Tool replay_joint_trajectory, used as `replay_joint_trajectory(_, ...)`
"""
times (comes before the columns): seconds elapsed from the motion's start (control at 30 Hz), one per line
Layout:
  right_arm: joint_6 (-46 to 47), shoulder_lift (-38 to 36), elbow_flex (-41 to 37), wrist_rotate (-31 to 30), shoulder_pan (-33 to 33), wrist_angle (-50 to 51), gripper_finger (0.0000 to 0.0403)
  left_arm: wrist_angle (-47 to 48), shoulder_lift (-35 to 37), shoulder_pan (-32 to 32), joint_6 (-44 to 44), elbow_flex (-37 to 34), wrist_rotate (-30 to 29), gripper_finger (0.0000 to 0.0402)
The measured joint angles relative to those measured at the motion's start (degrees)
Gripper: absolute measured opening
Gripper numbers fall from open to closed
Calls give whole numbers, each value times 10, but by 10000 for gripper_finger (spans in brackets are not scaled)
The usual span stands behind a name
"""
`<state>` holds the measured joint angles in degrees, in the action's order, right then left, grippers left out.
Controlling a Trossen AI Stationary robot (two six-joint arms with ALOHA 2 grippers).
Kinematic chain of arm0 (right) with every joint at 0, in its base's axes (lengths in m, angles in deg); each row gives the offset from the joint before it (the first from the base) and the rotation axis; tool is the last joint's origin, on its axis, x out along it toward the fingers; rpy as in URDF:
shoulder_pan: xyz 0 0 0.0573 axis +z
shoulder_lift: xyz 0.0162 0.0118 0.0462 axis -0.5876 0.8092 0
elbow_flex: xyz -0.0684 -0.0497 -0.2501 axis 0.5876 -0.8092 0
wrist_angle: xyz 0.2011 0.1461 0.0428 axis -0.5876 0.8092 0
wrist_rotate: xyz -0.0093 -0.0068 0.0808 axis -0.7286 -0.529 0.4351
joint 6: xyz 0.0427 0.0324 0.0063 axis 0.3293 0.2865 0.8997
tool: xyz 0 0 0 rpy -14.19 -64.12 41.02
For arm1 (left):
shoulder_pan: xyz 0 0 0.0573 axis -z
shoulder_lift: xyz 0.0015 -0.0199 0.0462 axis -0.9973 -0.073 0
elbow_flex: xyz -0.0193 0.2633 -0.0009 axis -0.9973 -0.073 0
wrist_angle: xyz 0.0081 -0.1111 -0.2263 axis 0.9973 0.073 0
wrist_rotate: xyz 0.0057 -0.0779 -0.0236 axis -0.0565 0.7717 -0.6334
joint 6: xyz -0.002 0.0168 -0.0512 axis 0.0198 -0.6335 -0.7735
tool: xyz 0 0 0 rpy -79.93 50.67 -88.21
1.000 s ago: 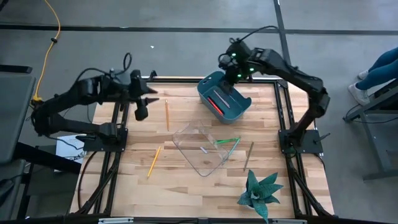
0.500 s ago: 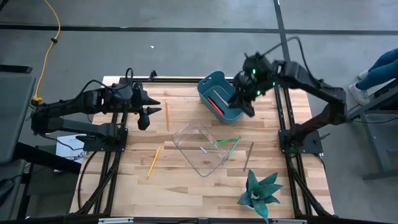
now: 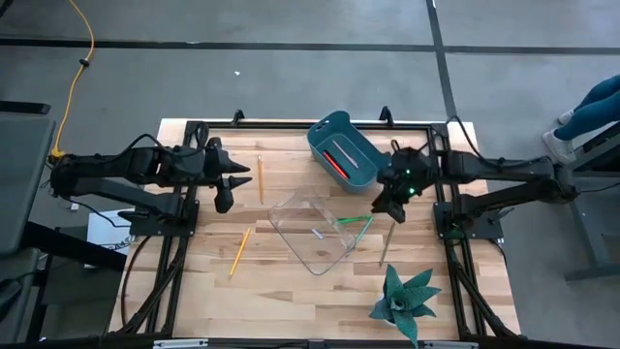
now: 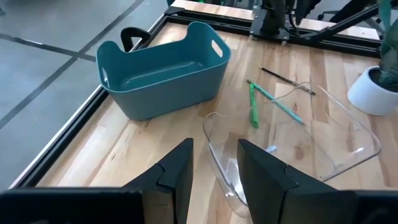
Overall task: Sort pens & pencils
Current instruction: Adjust the blue bin
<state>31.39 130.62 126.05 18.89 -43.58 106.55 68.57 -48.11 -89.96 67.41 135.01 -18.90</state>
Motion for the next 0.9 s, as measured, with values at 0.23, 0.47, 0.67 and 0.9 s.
replay_joint_trajectory(0.23,-18,15,-39,-61,35,-4,114,5,0,37,-16,0,-22,110)
replay_joint_trajectory(0.47,-54,84,-40,-80,35,-19,114,40,0,65,-29,0,-30,110)
replay_joint_trajectory(0.67,-79,150,-40,-61,35,-19,114,67,0,94,-48,0,-40,110)
replay_joint_trajectory(0.9,-117,196,-40,-74,40,-23,114,84,0,116,-66,0,-49,111)
